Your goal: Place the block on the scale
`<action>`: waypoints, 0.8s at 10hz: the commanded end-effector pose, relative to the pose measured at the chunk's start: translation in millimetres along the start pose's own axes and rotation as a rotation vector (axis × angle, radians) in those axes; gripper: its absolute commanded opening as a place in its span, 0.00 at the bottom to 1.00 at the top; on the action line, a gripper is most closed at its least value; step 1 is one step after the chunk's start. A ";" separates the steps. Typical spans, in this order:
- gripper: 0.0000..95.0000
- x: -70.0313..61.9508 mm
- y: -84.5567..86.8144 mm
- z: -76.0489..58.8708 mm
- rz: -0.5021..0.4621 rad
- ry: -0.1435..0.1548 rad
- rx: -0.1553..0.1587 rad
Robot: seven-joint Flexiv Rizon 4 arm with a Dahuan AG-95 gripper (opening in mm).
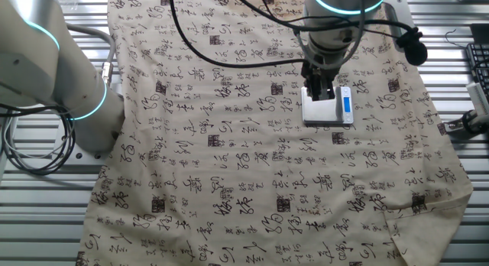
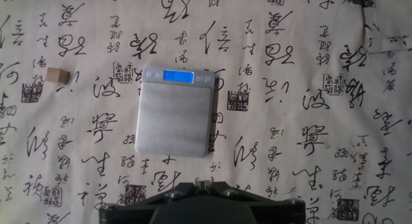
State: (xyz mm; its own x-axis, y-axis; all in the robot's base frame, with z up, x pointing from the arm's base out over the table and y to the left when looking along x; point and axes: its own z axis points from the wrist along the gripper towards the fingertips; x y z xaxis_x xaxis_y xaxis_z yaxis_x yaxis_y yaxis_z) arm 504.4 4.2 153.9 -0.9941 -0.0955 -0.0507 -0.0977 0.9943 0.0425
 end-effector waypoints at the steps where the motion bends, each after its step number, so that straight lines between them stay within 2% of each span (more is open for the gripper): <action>1: 0.00 -2.1 1.4 6.7 0.002 0.000 0.005; 2: 0.00 -9.0 7.5 10.6 0.001 0.005 0.006; 4: 0.00 -28.0 38.1 16.9 0.030 0.008 0.021; 6: 0.00 -38.7 55.9 22.1 0.039 0.006 0.023; 8: 0.00 -52.7 66.9 19.3 0.048 0.014 0.024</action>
State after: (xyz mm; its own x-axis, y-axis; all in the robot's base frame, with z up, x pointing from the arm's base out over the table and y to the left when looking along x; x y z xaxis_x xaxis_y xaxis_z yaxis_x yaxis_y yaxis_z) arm 551.5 78.4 140.8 -0.9985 -0.0470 -0.0281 -0.0476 0.9986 0.0214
